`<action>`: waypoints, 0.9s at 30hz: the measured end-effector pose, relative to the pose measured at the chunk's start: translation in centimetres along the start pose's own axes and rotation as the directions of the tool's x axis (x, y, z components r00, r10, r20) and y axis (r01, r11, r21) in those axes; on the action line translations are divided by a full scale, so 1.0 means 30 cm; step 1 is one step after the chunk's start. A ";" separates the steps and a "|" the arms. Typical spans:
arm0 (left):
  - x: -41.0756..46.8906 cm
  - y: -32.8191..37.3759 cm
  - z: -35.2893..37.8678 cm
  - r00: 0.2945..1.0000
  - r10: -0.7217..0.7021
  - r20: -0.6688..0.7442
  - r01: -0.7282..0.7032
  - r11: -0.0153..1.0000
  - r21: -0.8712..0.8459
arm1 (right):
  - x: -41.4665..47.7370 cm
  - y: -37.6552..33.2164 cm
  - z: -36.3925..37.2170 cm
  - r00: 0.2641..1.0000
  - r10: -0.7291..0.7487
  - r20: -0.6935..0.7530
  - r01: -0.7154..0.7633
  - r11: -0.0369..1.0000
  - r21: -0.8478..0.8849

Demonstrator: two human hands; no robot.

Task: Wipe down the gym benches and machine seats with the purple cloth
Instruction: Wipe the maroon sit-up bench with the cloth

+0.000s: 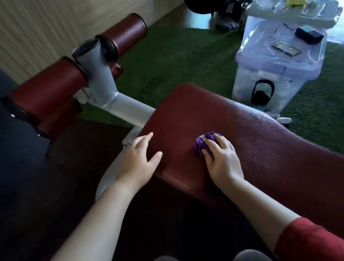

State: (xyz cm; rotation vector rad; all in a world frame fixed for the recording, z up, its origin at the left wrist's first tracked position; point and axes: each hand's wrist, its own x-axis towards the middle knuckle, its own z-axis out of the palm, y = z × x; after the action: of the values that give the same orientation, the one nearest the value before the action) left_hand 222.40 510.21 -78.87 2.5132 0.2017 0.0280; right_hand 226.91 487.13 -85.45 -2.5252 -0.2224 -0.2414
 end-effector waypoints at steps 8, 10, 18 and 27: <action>0.099 -0.054 0.096 0.975 0.085 -0.205 -0.074 0.996 0.058 | 0.305 0.066 0.078 0.988 -0.152 -0.039 0.150 0.988 -0.040; 0.091 -0.070 0.118 0.974 0.090 -0.210 -0.071 0.993 0.099 | 0.361 0.106 0.067 0.973 -0.231 -0.018 0.231 0.973 0.005; 0.040 -0.109 0.146 0.980 0.119 -0.158 -0.105 0.990 0.092 | 0.508 0.275 -0.017 0.992 -0.029 -0.120 0.032 0.999 0.023; 0.012 -0.104 0.116 0.979 0.032 -0.200 -0.062 0.988 -0.144 | 0.181 0.009 0.050 0.882 -0.451 0.137 0.452 0.892 0.024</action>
State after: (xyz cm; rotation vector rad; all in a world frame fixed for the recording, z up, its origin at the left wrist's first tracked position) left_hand 222.55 510.73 -83.53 2.3638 0.2124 0.3024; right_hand 232.43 488.32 -85.61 -2.4672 -0.8741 -0.2463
